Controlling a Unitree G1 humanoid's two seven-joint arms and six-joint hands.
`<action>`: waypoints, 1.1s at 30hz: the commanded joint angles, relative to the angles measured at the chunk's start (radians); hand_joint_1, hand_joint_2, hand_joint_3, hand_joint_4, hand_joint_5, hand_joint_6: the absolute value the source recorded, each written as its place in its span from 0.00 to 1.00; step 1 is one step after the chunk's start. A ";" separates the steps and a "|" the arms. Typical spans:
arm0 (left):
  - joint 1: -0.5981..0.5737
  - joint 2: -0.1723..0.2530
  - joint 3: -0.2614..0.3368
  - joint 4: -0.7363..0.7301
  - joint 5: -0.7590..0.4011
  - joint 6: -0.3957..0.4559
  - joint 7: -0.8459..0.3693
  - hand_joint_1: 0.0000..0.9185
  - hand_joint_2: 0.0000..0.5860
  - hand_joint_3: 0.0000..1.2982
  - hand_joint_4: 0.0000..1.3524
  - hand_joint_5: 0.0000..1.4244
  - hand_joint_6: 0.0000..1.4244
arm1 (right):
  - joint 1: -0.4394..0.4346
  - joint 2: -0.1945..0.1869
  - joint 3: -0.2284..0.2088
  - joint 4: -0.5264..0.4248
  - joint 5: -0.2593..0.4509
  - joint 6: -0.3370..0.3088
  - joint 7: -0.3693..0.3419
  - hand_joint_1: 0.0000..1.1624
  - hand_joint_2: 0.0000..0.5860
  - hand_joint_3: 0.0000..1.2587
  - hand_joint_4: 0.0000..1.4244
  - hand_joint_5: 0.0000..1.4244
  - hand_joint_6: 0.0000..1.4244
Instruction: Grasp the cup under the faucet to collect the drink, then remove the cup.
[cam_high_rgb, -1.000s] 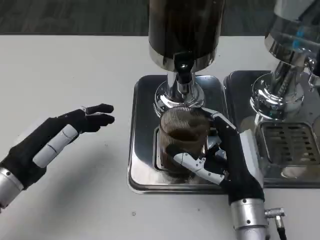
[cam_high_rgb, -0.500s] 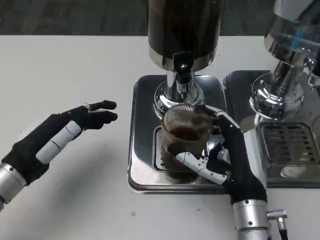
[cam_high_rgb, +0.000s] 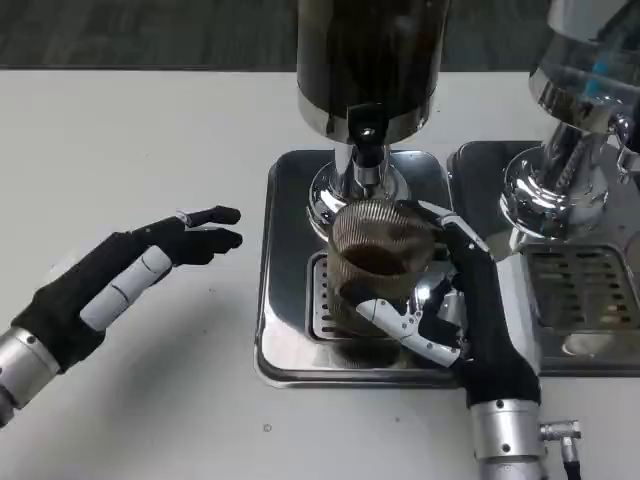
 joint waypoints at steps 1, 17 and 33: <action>-0.012 -0.008 -0.006 0.005 0.014 -0.012 -0.008 0.00 0.24 0.19 0.19 0.14 0.14 | 0.026 -0.008 -0.013 -0.053 0.003 -0.047 -0.029 0.57 0.38 0.49 0.49 0.57 0.81; -0.013 -0.022 -0.005 -0.001 0.020 -0.029 -0.005 0.00 0.25 0.18 0.17 0.14 0.14 | 0.125 -0.026 -0.039 -0.159 -0.005 -0.031 -0.024 0.57 0.39 0.51 0.50 0.58 0.81; -0.003 -0.038 -0.030 -0.039 0.046 -0.092 0.007 0.00 0.24 0.16 0.13 0.12 0.12 | 0.214 -0.037 -0.060 -0.274 0.002 -0.030 -0.001 0.57 0.39 0.52 0.51 0.59 0.82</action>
